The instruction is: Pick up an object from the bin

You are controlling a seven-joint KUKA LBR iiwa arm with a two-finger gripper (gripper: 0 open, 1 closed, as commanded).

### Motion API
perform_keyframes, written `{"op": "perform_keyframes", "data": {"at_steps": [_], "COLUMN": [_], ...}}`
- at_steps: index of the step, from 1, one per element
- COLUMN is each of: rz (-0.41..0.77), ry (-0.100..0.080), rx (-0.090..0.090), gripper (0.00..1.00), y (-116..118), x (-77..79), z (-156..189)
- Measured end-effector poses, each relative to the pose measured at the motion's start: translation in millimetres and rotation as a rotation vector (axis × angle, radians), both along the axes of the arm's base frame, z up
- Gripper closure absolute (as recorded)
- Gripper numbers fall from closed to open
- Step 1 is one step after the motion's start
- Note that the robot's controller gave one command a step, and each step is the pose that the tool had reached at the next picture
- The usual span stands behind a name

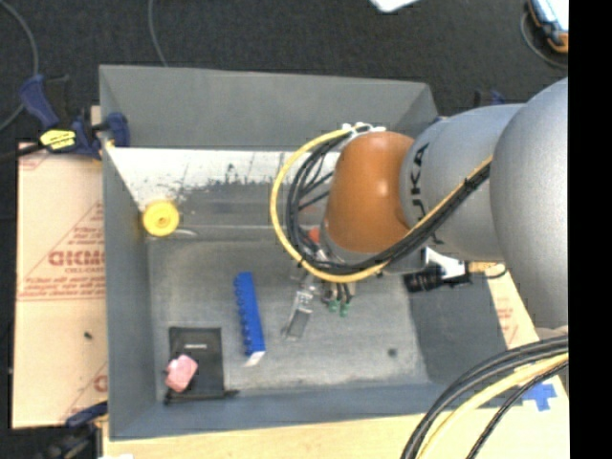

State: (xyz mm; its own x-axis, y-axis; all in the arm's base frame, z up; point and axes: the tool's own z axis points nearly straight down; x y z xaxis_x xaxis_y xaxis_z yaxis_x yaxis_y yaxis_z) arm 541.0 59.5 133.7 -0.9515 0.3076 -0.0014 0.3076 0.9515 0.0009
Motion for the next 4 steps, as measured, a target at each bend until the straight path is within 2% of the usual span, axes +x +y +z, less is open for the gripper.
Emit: {"op": "perform_keyframes", "data": {"at_steps": [1,2,3,4], "rz": [0.389,0.780,0.405,1.095], "ry": [-0.007,0.000,-0.005,-0.007], "rx": [-0.002,-0.003,0.001,-0.004], "gripper": [0.00,0.00,0.00,1.00], "y": [110.8,53.1,157.1,70.5], "x": [59.6,24.9,-11.1,44.2], "z": [26.7,-11.0,-64.2,-62.1]}}
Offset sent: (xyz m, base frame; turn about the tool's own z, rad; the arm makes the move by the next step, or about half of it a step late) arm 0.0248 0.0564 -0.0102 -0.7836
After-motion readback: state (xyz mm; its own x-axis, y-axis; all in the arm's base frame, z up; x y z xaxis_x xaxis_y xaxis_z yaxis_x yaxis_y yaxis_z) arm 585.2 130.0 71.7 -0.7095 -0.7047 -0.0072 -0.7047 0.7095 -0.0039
